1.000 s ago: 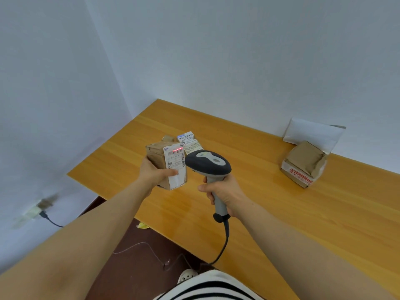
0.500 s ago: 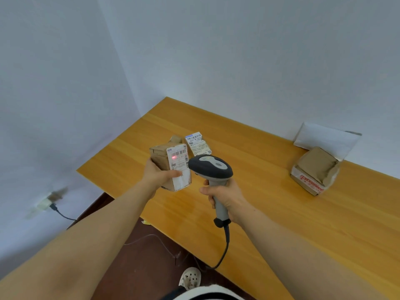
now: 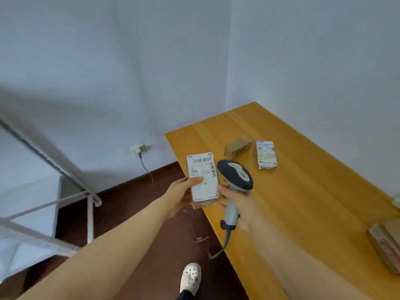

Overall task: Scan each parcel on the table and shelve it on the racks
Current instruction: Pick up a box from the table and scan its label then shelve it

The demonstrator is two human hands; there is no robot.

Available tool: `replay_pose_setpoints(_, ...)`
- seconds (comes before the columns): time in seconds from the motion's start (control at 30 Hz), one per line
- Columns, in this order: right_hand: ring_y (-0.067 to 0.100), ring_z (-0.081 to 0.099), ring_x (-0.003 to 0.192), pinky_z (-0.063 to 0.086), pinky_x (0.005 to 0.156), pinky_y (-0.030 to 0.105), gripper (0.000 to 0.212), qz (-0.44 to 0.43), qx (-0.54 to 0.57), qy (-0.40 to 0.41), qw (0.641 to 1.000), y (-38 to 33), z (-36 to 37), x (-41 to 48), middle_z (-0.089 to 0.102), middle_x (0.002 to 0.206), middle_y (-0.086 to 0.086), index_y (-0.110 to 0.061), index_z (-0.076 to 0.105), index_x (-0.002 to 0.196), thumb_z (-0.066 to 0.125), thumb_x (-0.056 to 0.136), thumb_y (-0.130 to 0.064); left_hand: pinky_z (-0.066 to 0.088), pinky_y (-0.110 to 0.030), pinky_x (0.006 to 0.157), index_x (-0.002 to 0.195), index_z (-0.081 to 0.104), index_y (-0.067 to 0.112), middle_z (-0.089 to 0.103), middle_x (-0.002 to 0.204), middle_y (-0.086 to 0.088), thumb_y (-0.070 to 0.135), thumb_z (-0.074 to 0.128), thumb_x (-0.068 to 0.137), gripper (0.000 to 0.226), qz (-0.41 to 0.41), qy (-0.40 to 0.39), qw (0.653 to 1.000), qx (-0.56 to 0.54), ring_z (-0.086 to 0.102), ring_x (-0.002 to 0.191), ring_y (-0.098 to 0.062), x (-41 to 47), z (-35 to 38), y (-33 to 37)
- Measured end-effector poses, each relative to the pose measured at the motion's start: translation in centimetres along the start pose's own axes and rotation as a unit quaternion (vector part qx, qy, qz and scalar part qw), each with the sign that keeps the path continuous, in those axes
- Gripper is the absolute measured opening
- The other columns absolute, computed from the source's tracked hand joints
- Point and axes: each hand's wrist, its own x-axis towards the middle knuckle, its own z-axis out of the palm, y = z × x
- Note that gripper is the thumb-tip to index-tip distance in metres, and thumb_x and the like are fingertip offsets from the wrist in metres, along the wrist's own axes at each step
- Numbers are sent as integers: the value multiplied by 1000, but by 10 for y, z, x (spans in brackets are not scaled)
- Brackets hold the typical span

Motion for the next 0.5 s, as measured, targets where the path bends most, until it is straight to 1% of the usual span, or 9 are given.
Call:
replay_pose_setpoints(0.07, 31, 65, 102, 54, 85, 48, 16, 18, -10, -48, 999, 12, 31, -4, 70, 101, 12, -11, 68, 89, 72, 81, 2, 57, -32, 67, 118, 63, 16, 74, 105, -6, 21, 62, 91, 28, 17, 32, 999, -22, 71, 89, -21, -26, -26, -7)
replay_pose_setpoints(0.13, 32, 65, 102, 55, 81, 47, 20, 31, -27, -81, 996, 26, 65, -7, 70, 104, 13, -12, 68, 93, 73, 80, 2, 56, -27, 66, 119, 61, 16, 74, 104, -3, 14, 61, 91, 29, 35, 64, 996, -49, 72, 87, -16, -53, -59, -11)
replay_pose_setpoints(0.17, 32, 65, 101, 56, 77, 45, 22, 35, -36, -95, 994, 32, 83, -9, 70, 106, 14, -12, 67, 96, 74, 79, 2, 57, -27, 68, 122, 60, 16, 74, 106, -2, 11, 60, 90, 32, 41, 75, 994, -65, 71, 90, -16, -68, -76, -14)
replay_pose_setpoints(0.2, 32, 65, 101, 56, 75, 43, 22, 42, -46, -108, 992, 39, 100, -12, 70, 107, 14, -12, 67, 96, 74, 79, 1, 57, -29, 74, 125, 59, 15, 72, 110, -3, 9, 61, 90, 35, 45, 85, 992, -78, 70, 96, -18, -82, -94, -16)
replay_pose_setpoints(0.27, 32, 64, 97, 56, 76, 45, 19, 58, -69, -134, 987, 54, 135, -20, 70, 103, 14, -12, 67, 90, 74, 79, 2, 54, -39, 91, 129, 56, 16, 69, 118, -6, 9, 63, 88, 42, 50, 105, 988, -98, 66, 108, -25, -110, -130, -24)
replay_pose_setpoints(0.3, 31, 65, 94, 56, 77, 45, 19, 63, -80, -148, 984, 61, 154, -27, 69, 99, 13, -11, 66, 88, 73, 80, 4, 51, -43, 96, 130, 56, 18, 68, 120, -7, 9, 64, 88, 44, 52, 118, 986, -108, 64, 111, -27, -124, -147, -28)
replay_pose_setpoints(0.37, 27, 65, 85, 57, 75, 42, 20, 70, -102, -177, 976, 78, 193, -42, 69, 92, 11, -10, 65, 89, 72, 79, 6, 50, -43, 98, 130, 55, 20, 68, 119, -6, 9, 64, 87, 45, 64, 147, 978, -136, 65, 110, -26, -151, -182, -37)
replay_pose_setpoints(0.47, 28, 67, 85, 58, 76, 42, 23, 75, -138, -229, 961, 108, 256, -65, 71, 93, 12, -7, 67, 95, 74, 77, 5, 55, -37, 90, 129, 56, 22, 71, 113, -3, 9, 65, 87, 45, 84, 202, 963, -159, 68, 103, -21, -194, -237, -52)
replay_pose_setpoints(0.5, 28, 67, 85, 58, 76, 42, 24, 75, -146, -247, 955, 120, 279, -75, 71, 93, 13, -6, 67, 95, 75, 76, 6, 55, -36, 90, 129, 56, 22, 72, 112, -2, 10, 67, 86, 47, 90, 228, 955, -167, 68, 103, -21, -209, -259, -58)
